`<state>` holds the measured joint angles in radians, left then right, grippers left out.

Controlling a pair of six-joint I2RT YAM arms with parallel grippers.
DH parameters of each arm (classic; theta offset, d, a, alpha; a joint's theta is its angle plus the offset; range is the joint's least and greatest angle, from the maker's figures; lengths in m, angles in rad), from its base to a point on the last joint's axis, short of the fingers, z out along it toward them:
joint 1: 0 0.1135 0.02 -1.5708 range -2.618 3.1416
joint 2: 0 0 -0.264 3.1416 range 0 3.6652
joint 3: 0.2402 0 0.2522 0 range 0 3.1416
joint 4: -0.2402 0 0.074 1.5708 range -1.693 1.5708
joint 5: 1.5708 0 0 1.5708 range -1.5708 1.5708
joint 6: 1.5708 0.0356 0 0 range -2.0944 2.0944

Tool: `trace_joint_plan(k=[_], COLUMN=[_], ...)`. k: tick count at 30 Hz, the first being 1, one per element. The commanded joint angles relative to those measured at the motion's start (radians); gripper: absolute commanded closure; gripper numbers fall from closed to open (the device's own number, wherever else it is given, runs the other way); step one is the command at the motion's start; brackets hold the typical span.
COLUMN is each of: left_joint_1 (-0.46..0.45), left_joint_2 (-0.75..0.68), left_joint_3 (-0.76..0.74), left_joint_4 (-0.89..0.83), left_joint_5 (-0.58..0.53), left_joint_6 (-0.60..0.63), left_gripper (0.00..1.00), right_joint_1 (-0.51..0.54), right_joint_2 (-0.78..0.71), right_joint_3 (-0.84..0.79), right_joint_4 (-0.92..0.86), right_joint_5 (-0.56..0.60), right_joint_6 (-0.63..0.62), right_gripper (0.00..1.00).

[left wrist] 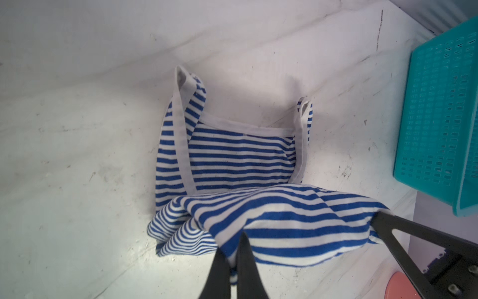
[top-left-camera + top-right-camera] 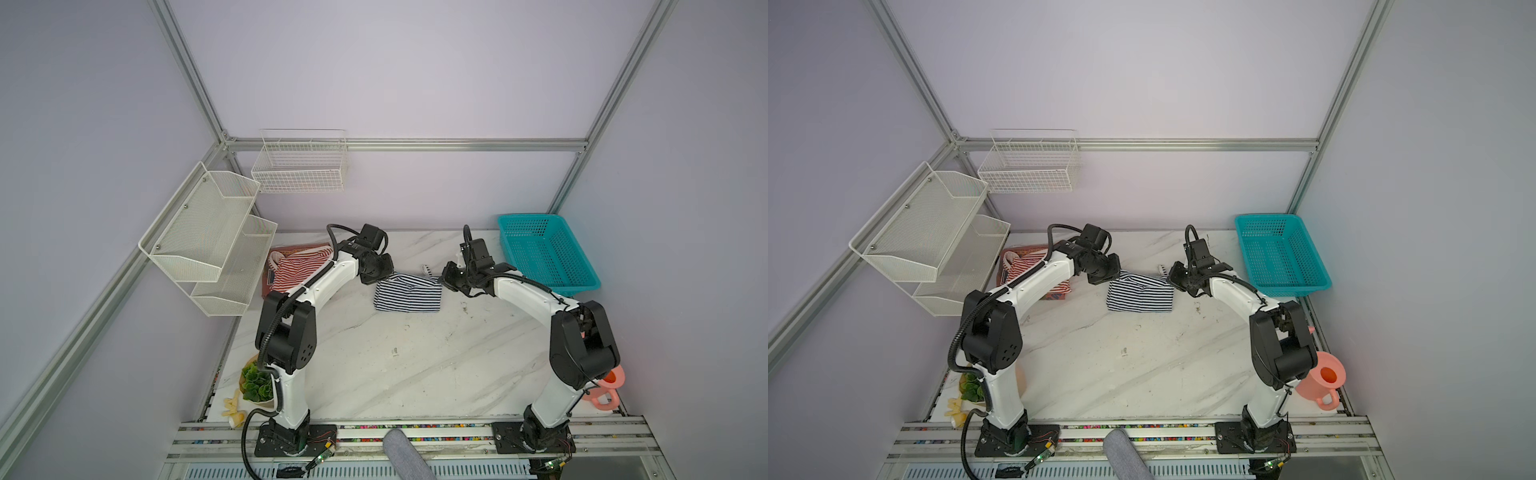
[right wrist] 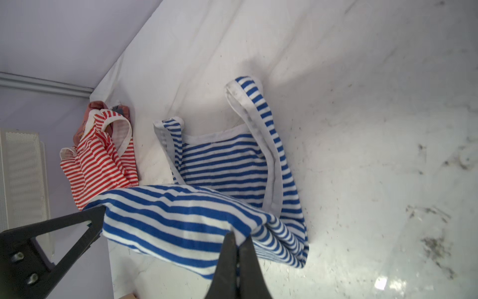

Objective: Fold and stack the tank tops
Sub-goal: 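Fold the held edge with both grippers away from the robot over the straps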

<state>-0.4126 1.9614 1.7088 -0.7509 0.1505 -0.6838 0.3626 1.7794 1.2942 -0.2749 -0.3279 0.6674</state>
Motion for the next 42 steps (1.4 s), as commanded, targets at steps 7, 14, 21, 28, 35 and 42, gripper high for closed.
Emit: trace_joint_plan(k=[7, 14, 21, 28, 35, 42], left_joint_1=[0.070, 0.093, 0.093, 0.093, 0.091, 0.090], left_joint_2=[0.171, 0.120, 0.000, 0.017, 0.062, 0.110], left_joint_3=[0.284, 0.282, 0.030, -0.143, -0.180, -0.184], left_joint_4=[0.006, 0.028, 0.023, 0.094, 0.195, 0.224], left_joint_5=[0.035, -0.035, -0.010, 0.045, 0.104, 0.129], left_joint_6=[-0.005, -0.002, 0.067, 0.056, -0.005, -0.012], left_gripper=[0.62, 0.48, 0.31, 0.24, 0.20, 0.20], right_joint_1=[-0.074, -0.100, -0.101, -0.101, -0.099, -0.089], right_joint_2=[0.255, 0.231, 0.144, 0.160, 0.201, 0.247], right_joint_3=[0.254, 0.271, 0.106, 0.004, -0.017, -0.048], right_joint_4=[0.073, 0.085, -0.001, 0.017, 0.067, 0.109], right_joint_5=[-0.153, -0.152, -0.141, -0.165, -0.201, -0.237], right_joint_6=[-0.059, -0.097, -0.215, -0.262, -0.240, -0.226], right_gripper=[0.62, 0.37, 0.26, 0.26, 0.31, 0.36])
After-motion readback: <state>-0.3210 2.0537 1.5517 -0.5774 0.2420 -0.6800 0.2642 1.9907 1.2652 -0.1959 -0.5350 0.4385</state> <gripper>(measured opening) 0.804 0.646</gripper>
